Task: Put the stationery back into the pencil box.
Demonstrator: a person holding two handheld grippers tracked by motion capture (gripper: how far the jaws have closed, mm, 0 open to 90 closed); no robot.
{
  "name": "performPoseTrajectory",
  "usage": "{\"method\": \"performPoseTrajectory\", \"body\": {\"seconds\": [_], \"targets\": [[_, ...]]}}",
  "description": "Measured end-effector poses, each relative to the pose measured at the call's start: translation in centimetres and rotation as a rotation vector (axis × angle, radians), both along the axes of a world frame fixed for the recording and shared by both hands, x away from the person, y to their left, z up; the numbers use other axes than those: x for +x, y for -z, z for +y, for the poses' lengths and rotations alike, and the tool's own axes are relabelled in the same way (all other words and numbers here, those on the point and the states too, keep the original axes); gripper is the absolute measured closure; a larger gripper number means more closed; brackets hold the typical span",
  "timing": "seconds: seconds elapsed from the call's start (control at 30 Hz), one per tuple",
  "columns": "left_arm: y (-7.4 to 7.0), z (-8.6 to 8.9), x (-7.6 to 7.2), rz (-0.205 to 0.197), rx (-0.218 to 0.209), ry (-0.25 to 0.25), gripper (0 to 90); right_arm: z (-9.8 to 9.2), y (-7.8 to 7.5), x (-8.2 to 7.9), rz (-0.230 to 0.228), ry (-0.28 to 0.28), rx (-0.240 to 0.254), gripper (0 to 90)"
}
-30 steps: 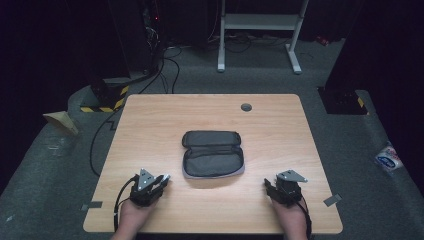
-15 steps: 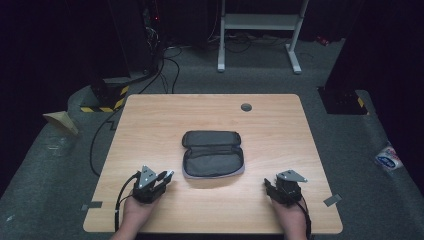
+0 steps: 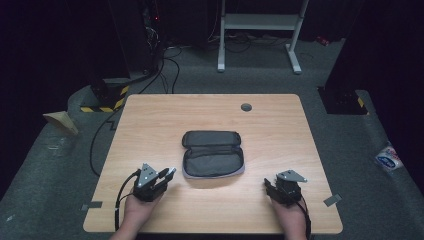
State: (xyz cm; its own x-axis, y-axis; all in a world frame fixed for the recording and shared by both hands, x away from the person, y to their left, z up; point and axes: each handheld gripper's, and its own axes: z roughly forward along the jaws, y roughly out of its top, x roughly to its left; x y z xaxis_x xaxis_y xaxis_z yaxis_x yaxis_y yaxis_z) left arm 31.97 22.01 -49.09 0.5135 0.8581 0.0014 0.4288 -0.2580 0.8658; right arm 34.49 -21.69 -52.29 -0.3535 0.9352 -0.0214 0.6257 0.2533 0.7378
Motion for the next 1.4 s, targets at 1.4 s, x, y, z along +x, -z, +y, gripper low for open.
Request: {"method": "performPoseTrajectory", "body": {"seconds": [1.4], "targets": [[-1.9, -4.9, 4.0, 0.047, -0.061, 0.09, 72.7, 0.0, 0.0, 0.0, -0.001, -0.005, -0.001, 48.2]]}}
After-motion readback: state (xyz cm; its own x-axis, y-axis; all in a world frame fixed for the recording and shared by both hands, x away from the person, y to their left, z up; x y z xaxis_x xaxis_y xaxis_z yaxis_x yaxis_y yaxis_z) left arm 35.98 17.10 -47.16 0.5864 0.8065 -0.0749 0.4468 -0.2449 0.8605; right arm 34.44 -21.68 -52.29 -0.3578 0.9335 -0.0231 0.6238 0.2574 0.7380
